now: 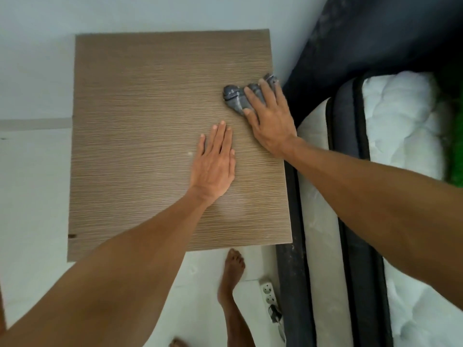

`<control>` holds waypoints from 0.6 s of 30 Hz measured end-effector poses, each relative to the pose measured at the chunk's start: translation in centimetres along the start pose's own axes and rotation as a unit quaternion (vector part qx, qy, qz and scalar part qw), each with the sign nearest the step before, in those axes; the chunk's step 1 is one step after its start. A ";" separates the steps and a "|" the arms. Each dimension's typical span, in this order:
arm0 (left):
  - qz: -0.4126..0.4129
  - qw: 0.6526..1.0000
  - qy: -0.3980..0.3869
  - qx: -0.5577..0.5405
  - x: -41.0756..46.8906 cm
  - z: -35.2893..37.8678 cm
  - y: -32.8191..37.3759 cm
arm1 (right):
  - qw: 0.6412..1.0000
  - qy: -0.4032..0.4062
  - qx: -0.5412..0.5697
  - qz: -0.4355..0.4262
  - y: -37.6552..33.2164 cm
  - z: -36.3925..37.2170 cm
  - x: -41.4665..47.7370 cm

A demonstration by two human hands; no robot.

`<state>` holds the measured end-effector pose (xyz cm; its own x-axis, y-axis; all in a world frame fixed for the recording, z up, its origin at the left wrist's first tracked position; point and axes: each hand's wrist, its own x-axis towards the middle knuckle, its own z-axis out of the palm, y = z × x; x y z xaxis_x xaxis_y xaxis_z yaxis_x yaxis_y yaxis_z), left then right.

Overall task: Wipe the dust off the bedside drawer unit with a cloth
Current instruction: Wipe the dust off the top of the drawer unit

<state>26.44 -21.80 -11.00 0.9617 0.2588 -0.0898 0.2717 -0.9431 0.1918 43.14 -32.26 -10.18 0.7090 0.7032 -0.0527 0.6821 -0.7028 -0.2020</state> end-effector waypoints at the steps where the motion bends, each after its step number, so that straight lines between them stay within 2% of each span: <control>1: 0.001 1.000 0.000 -0.004 0.0 -0.1 0.0 | 1.000 -0.004 0.005 0.004 -0.4 0.2 -1.4; 9: 0.037 0.999 -0.012 -0.033 -1.5 -0.6 -1.2 | 0.999 -0.019 0.023 0.024 -3.6 1.2 -14.5; 18: 0.062 0.997 -0.044 -0.028 -10.4 -0.9 -2.8 | 0.995 -0.014 0.020 0.101 -7.8 1.3 -26.2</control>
<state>15.70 -21.71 -9.75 0.9818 0.1197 -0.1472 0.1553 -0.9528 0.2610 19.03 -45.12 -8.49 0.8253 0.5513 -0.1224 0.5183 -0.8255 -0.2234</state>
